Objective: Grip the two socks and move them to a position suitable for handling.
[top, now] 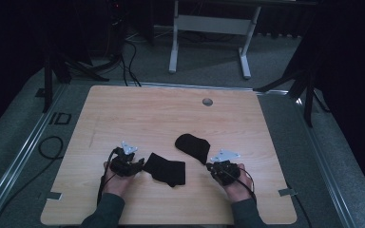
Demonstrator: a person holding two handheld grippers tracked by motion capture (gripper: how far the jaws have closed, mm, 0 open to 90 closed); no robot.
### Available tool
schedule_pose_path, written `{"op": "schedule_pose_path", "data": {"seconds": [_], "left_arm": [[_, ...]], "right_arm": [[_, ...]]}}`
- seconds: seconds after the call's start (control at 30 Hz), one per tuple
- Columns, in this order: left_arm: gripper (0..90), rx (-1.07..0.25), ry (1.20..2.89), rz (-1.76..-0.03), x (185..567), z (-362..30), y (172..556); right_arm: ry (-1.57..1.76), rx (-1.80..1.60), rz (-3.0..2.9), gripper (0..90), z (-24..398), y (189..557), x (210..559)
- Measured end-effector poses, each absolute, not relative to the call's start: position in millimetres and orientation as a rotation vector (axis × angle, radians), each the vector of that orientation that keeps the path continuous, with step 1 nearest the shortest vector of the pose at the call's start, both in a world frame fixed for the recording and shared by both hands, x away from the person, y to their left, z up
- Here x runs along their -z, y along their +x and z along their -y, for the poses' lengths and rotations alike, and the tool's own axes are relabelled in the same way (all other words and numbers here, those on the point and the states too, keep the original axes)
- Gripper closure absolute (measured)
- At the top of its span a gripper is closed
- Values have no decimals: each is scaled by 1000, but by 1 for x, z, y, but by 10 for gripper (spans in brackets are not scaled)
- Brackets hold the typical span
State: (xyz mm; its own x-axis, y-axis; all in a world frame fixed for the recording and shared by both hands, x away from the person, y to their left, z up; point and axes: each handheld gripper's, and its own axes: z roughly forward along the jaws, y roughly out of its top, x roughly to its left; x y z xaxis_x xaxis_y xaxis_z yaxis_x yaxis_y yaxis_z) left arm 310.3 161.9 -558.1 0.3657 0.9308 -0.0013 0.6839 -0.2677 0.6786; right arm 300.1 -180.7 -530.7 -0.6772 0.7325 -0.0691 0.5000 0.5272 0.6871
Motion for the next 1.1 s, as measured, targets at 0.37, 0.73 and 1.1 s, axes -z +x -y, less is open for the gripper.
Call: {"op": "schedule_pose_path", "data": {"seconds": [0.37, 0.73, 1.1], "left_arm": [[549, -530, 2041, -1387, 558, -162, 310], [583, -521, 2053, -1374, 557, -160, 309], [693, -501, 2046, -1292, 549, -154, 302]], "right_arm": [[906, -958, -2504, 900, 142, 292, 536], [820, -1006, -2564, 900, 105, 284, 540], [833, -940, -2615, 900, 106, 286, 551]]}}
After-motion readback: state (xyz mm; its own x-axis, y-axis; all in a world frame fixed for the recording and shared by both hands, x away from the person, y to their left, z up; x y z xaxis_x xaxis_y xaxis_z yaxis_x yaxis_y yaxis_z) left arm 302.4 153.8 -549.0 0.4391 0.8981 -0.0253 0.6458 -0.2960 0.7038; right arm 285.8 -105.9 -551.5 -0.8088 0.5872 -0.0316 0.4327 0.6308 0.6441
